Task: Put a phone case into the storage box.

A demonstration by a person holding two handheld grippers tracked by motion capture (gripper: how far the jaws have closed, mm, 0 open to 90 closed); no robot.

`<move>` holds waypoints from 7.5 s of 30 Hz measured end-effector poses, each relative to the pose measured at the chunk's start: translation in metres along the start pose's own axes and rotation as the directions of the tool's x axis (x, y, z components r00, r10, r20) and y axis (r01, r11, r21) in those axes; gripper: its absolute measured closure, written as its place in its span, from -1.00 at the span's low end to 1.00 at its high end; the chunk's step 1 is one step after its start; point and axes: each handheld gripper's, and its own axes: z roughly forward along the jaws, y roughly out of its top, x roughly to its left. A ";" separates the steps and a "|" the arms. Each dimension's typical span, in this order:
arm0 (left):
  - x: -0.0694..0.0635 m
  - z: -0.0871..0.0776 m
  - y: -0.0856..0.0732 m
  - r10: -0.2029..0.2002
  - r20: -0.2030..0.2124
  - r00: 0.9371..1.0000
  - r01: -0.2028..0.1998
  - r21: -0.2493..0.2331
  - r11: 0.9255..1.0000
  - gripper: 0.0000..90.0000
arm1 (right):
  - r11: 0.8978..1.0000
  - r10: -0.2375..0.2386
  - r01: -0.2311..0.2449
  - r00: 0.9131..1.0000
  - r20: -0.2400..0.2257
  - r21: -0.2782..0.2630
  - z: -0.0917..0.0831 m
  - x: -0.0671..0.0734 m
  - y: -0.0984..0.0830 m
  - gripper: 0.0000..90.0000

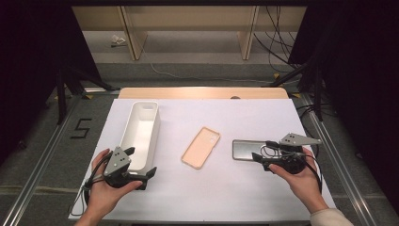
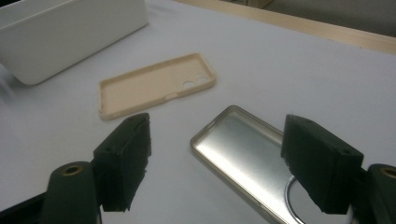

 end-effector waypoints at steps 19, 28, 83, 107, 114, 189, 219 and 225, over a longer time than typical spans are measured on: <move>0.000 0.001 0.001 0.005 -0.003 1.000 -0.005 0.001 1.000 -1.00 | 0.986 -0.024 0.025 1.000 -0.011 0.165 0.032 0.006 0.010 0.98; 0.000 0.001 0.001 0.002 -0.003 1.000 -0.002 -0.005 1.000 -1.00 | 0.950 -0.011 0.008 1.000 0.006 0.312 0.079 0.004 0.018 1.00; -0.001 0.000 0.000 0.000 0.003 1.000 0.000 -0.003 1.000 -1.00 | 0.776 -0.005 -0.047 0.997 0.081 0.629 0.079 -0.003 0.001 1.00; -0.001 0.001 0.000 -0.002 0.005 1.000 0.002 -0.002 1.000 -1.00 | 0.776 -0.036 -0.079 0.985 0.169 0.626 0.048 -0.037 -0.012 1.00; -0.001 0.001 0.000 0.002 0.006 1.000 -0.002 0.000 1.000 -1.00 | 0.773 -0.047 -0.070 0.985 0.167 0.630 0.047 -0.040 -0.012 1.00; -0.002 0.004 -0.001 0.007 0.021 1.000 -0.007 0.011 1.000 -1.00 | 0.361 -0.568 0.655 0.719 -0.401 0.664 0.056 0.005 -0.010 0.10; -0.002 0.003 -0.001 0.003 0.022 1.000 -0.003 0.008 1.000 -1.00 | 0.287 -0.563 0.700 0.676 -0.475 0.654 0.055 0.016 -0.012 0.77; -0.003 0.003 -0.001 0.003 0.023 1.000 -0.003 0.007 1.000 -1.00 | 0.284 -0.575 0.706 0.667 -0.474 0.649 0.055 0.017 -0.013 0.85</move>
